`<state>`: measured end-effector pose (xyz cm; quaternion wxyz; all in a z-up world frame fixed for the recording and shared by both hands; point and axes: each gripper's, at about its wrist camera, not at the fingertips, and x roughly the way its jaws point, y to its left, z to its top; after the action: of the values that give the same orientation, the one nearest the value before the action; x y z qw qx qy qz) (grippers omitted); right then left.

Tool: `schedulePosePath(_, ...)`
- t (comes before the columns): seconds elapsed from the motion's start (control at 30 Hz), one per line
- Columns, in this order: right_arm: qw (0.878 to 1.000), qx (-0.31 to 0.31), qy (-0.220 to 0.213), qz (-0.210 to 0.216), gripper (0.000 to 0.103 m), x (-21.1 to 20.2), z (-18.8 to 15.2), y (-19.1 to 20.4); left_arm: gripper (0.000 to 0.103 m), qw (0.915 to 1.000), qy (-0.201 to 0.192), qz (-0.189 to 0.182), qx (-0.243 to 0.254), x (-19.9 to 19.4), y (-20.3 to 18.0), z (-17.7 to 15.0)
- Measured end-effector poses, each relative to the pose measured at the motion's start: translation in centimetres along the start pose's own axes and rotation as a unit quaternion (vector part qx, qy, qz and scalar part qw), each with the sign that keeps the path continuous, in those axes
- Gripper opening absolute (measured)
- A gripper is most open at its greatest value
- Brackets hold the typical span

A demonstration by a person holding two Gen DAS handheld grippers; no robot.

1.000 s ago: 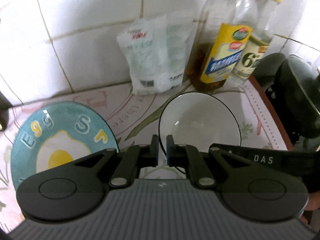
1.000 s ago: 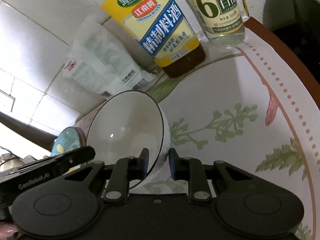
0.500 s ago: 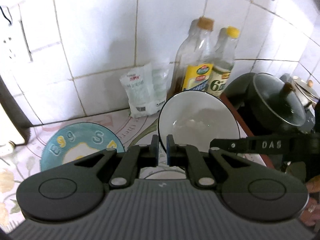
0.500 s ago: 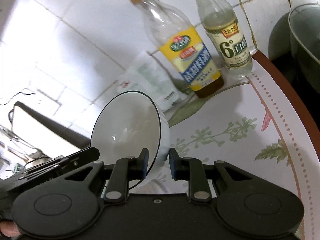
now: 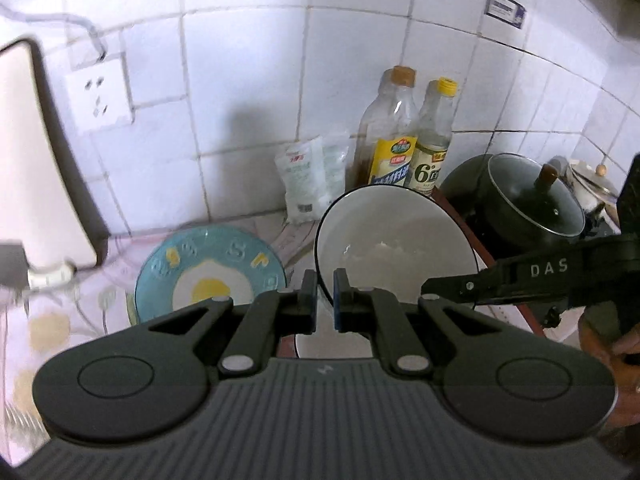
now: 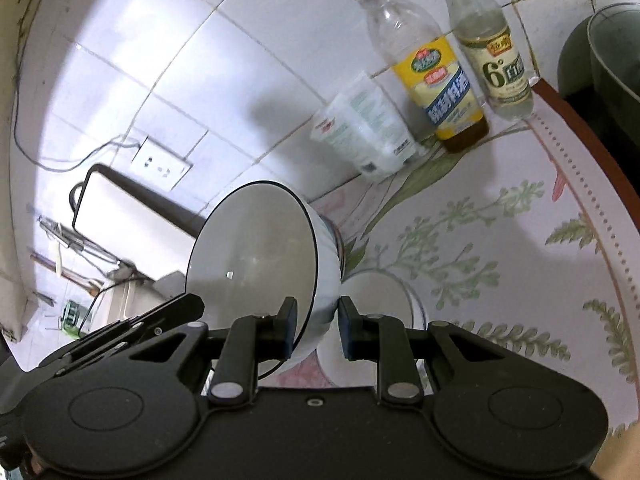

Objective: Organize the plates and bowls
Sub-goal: 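Lift the third white bowl with both grippers toward the nested bowls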

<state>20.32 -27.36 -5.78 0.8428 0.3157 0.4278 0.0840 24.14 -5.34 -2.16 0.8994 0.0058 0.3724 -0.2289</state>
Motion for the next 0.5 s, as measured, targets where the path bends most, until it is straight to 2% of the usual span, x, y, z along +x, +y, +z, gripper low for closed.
schedulePosePath(0.3, 0.999, -0.015, 0.026, -0.033, 0.026, 1.7, -1.6, 0.1, 0.006, 0.9986, 0.016, -0.003, -0.050, 1.3, 1.6, -3.5)
schedulePosePath(0.5, 0.996, -0.050, 0.025, -0.074, 0.026, 2.8, -2.0, 0.8, 0.006, 0.9971, 0.030, 0.000, -0.070, 3.3, 2.1, -5.1)
